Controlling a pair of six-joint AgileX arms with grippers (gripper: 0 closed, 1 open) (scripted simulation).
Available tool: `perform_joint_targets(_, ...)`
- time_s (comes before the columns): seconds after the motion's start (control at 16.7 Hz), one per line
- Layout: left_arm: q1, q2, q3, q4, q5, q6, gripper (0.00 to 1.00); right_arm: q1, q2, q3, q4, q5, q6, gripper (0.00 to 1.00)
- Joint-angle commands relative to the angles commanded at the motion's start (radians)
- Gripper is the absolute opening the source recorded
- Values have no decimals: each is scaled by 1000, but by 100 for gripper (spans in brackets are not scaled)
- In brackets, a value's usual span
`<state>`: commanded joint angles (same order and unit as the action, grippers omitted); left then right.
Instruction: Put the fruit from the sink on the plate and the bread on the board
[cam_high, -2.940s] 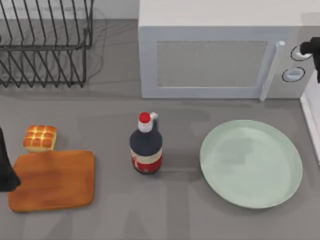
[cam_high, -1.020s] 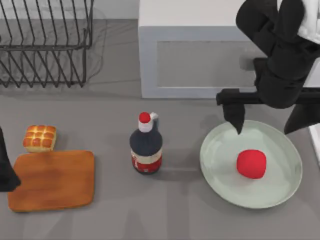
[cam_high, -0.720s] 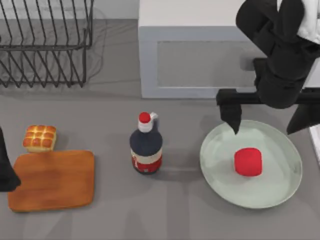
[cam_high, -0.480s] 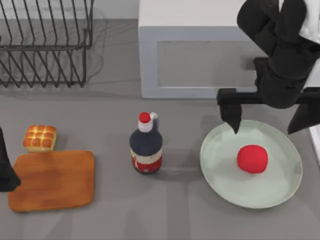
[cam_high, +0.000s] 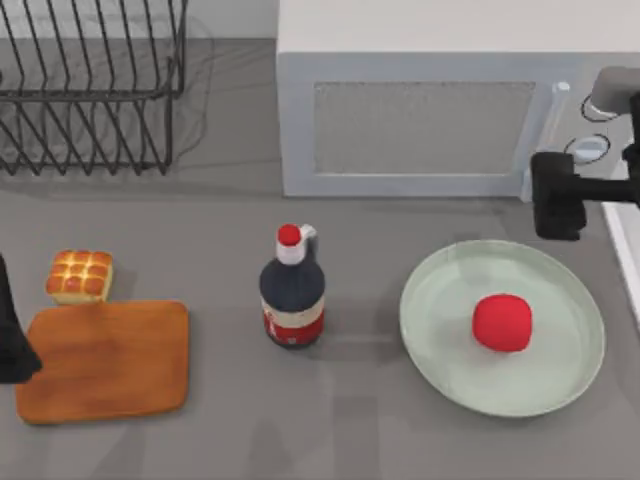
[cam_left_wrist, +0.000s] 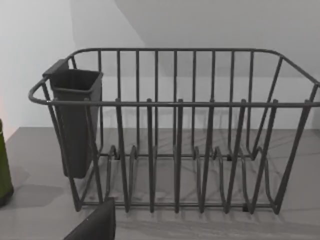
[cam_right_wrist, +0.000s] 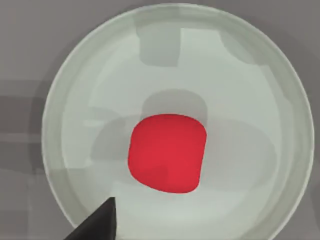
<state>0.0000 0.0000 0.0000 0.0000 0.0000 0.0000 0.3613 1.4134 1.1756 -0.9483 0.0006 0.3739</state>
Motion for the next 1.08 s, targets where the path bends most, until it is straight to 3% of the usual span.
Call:
perform_joint_targets(0.66, 0, 0, 0, 0, 0, 0, 100, -265, -1090, -880, 695, 0, -274, 100)
perform_joint_targets(1.08, 0, 0, 0, 0, 0, 0, 100, -360, -1410, -1172, 945, -1, -373, 100)
